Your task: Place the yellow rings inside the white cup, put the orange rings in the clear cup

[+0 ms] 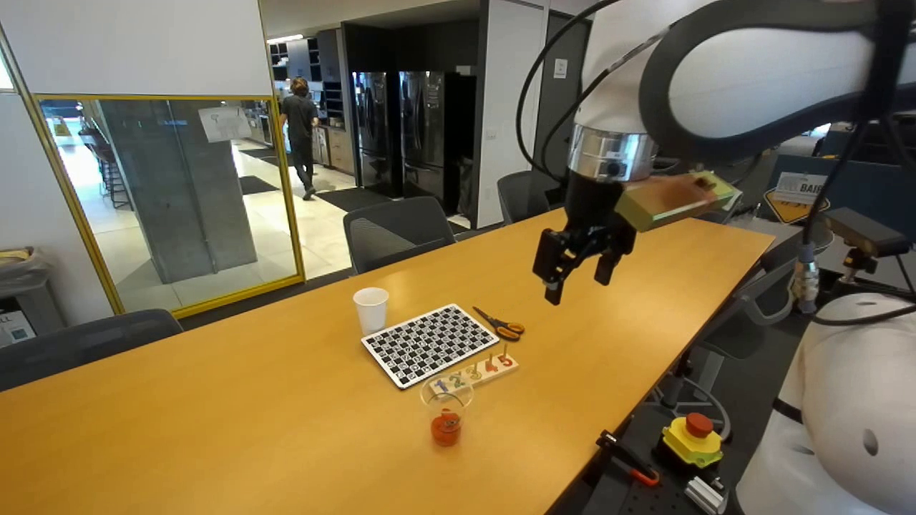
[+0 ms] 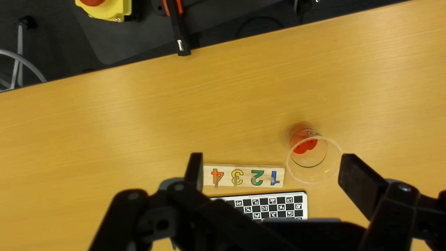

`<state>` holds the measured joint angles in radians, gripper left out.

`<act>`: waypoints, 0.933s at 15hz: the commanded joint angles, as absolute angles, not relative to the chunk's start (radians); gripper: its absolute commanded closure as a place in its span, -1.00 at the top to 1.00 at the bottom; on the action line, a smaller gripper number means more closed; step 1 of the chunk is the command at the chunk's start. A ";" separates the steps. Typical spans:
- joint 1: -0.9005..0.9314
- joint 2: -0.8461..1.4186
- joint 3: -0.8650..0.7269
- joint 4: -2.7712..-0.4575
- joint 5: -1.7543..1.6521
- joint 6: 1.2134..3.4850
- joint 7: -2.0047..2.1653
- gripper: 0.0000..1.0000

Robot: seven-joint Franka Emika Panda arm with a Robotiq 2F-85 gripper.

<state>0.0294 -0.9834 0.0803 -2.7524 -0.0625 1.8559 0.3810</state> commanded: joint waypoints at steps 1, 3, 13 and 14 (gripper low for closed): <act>0.001 -1.119 0.077 -2.750 -0.068 1.755 0.289 1.00; 0.010 -1.133 0.056 -2.750 -0.066 1.747 0.226 1.00; 0.002 -1.096 -0.009 -2.757 -0.051 1.755 0.078 1.00; 0.002 -1.093 -0.010 -2.757 -0.051 1.755 0.075 1.00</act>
<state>0.0197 -1.0945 -0.0223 -2.7593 -0.0635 1.7562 0.0885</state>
